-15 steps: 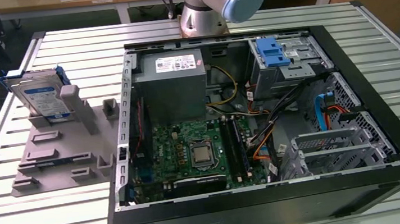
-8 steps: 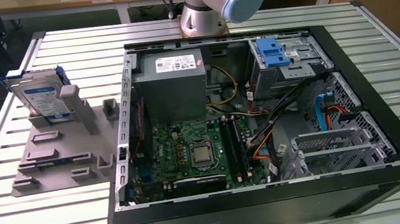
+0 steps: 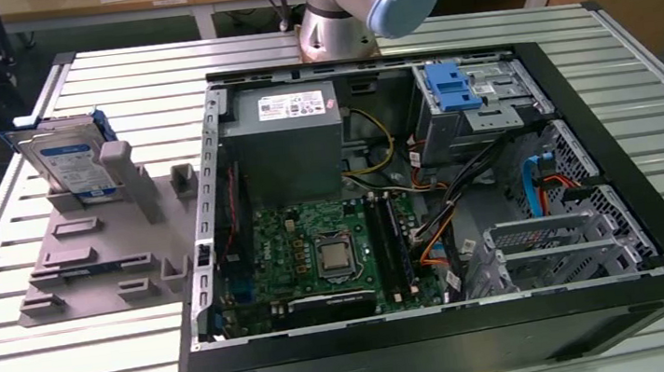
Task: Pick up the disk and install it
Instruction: 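Pick up the disk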
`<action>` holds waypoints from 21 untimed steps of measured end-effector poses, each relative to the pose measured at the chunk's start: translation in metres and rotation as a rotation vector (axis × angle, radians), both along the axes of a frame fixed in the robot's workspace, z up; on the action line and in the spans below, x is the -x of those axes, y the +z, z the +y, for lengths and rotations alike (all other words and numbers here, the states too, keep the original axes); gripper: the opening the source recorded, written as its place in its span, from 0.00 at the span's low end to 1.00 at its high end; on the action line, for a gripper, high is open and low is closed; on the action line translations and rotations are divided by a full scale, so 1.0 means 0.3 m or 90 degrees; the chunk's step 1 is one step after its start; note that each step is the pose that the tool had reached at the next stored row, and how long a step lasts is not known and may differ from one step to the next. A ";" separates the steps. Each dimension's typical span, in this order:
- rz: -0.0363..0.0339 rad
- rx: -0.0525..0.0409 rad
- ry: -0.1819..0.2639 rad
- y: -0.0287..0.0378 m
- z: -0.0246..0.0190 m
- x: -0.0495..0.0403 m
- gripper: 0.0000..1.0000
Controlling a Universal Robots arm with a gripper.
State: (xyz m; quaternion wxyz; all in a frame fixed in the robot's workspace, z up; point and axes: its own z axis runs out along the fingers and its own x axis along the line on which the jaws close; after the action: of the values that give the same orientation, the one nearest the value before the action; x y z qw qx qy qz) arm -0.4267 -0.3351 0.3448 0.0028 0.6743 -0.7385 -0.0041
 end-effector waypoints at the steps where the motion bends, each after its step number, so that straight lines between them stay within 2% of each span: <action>1: -0.0001 0.0000 0.000 -0.001 0.002 0.000 0.43; 8: -0.0007 -0.0001 0.000 -0.008 0.009 0.008 0.43; 15: -0.0008 -0.0001 0.000 -0.025 0.023 0.014 0.43; 21: -0.0006 0.0000 0.000 -0.042 0.028 0.019 0.43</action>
State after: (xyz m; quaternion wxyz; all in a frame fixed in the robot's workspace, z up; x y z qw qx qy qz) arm -0.4323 -0.3267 0.3323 0.0025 0.6743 -0.7384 -0.0038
